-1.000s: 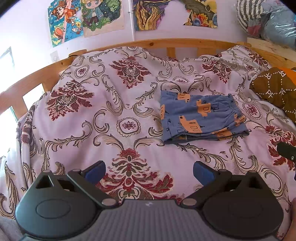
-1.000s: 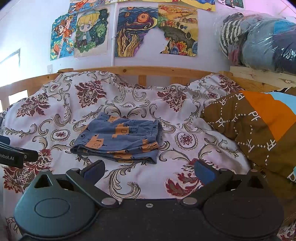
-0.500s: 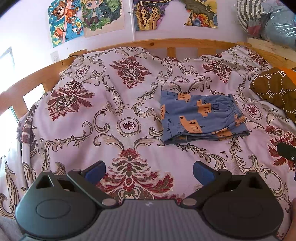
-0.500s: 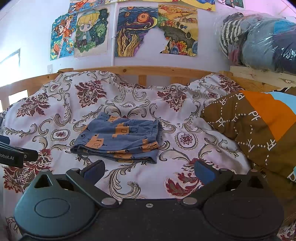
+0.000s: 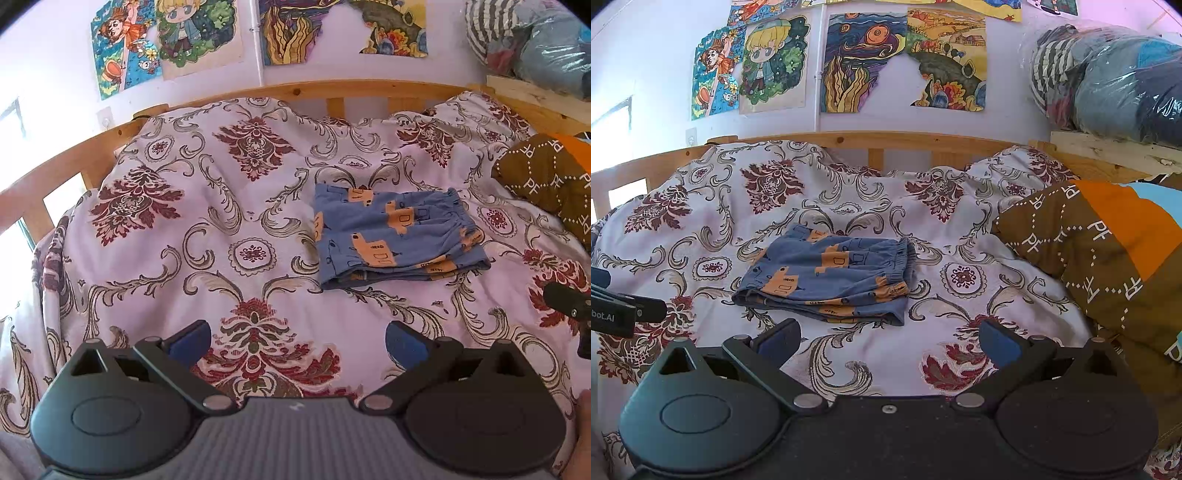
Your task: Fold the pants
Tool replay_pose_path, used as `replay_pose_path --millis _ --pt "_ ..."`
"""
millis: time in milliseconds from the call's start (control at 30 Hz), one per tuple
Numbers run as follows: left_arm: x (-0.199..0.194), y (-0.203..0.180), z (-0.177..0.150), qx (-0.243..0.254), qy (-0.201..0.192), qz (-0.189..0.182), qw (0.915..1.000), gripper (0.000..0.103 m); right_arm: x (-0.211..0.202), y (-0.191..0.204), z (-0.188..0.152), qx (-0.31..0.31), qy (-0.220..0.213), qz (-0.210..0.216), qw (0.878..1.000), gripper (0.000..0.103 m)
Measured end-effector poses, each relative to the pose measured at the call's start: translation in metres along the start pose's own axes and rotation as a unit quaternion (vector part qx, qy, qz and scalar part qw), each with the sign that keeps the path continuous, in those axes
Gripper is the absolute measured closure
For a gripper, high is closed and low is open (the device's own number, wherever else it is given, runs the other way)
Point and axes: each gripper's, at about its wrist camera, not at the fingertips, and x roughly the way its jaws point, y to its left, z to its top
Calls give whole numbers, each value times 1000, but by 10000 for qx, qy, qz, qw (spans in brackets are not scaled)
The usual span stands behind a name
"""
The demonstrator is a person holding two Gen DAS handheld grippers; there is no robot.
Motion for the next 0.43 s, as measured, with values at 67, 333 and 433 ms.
replay_pose_path --millis 67,333,433 --pt "0 0 0 21 -10 -10 10000 0 0 0 0 -1 2 1 10000 1" --pt "-2 0 -1 41 -55 -42 10000 0 0 1 -1 -8 8 7 10000 1" --pt "-3 -1 0 46 -51 -38 10000 0 0 0 -1 -8 11 9 10000 1"
